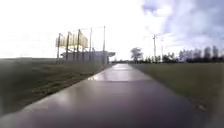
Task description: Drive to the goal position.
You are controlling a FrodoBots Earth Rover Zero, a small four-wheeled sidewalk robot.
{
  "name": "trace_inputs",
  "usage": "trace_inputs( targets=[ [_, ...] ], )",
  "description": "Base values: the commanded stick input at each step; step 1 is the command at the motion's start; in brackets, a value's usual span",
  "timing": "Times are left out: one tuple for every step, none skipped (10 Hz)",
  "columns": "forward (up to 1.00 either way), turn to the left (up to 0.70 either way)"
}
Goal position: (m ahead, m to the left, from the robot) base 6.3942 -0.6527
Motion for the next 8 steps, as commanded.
trace_inputs(
  targets=[
    [1.0, 0.0],
    [1.0, 0.0],
    [1.0, 0.0],
    [1.0, 0.0],
    [1.0, 0.0],
    [1.0, 0.0],
    [1.0, 0.0],
    [1.0, 0.0]
  ],
)
